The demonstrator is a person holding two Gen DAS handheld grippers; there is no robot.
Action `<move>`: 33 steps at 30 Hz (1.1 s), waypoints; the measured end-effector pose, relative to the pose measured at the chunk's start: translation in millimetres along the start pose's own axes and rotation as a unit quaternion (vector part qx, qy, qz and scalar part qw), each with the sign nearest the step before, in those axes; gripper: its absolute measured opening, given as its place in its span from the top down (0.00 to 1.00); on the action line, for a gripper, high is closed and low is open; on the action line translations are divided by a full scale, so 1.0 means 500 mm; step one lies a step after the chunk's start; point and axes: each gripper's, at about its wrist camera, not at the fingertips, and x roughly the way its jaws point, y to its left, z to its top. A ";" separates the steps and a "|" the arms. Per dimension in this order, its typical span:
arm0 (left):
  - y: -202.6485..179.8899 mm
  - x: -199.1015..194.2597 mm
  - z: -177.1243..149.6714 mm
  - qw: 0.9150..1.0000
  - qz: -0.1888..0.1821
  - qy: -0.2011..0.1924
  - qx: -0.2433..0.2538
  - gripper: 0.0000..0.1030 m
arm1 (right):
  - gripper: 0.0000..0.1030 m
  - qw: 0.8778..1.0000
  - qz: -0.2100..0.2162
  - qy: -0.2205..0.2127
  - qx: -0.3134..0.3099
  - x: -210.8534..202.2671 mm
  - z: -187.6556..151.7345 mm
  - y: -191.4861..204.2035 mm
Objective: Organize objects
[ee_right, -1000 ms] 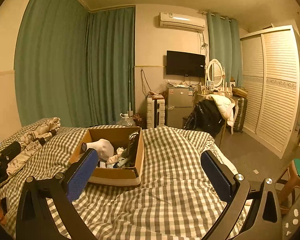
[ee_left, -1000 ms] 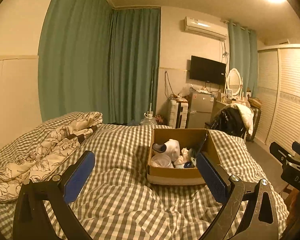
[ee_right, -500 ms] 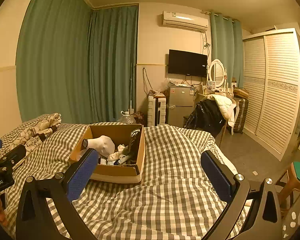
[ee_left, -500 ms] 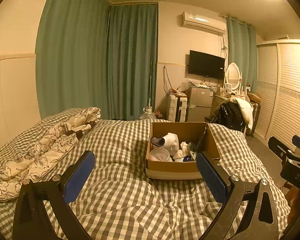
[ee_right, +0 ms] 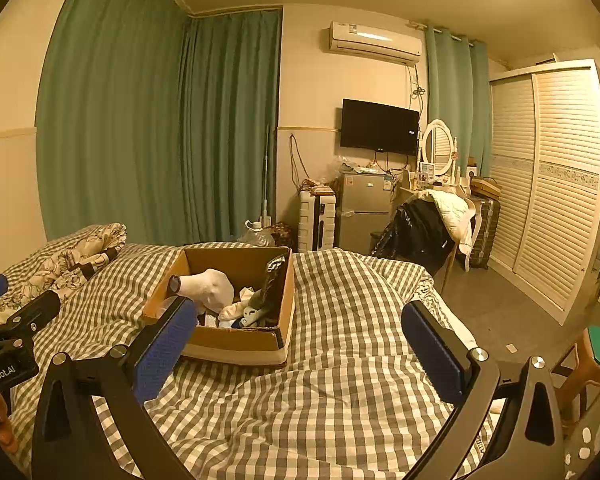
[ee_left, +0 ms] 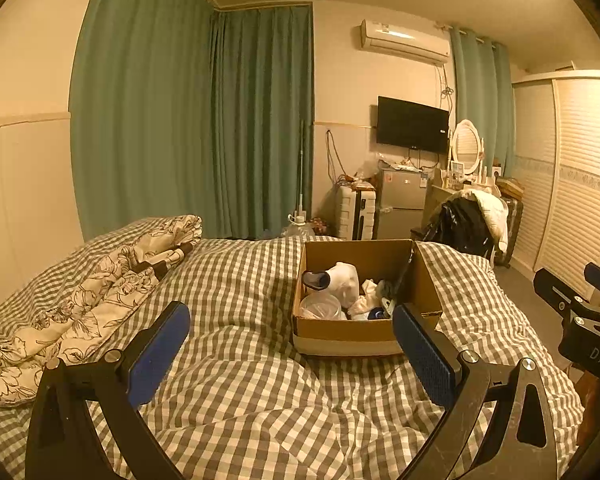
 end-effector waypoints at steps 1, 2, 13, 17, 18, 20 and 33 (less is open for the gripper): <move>-0.001 0.000 0.000 1.000 -0.001 0.000 0.001 0.00 | 0.00 1.000 0.000 0.000 0.000 0.000 0.000 0.000; -0.001 0.000 0.000 1.000 -0.001 0.000 0.003 0.00 | 0.00 1.000 -0.001 0.001 -0.001 0.000 -0.001 0.001; -0.004 0.004 0.002 1.000 -0.001 0.000 0.006 0.00 | 0.00 1.000 0.001 0.004 -0.001 0.002 -0.001 0.001; -0.006 0.003 0.004 1.000 -0.001 -0.002 0.009 0.00 | 0.00 1.000 0.002 0.005 -0.002 0.003 -0.001 0.002; -0.006 0.002 0.004 1.000 -0.001 -0.002 0.010 0.00 | 0.00 1.000 0.002 0.006 -0.002 0.003 0.000 0.001; -0.007 0.003 0.004 1.000 -0.001 -0.001 0.012 0.00 | 0.00 1.000 0.002 0.006 -0.002 0.003 0.000 0.001; -0.009 0.003 0.003 1.000 0.002 0.002 0.014 0.00 | 0.00 1.000 0.003 0.008 -0.003 0.006 -0.002 0.001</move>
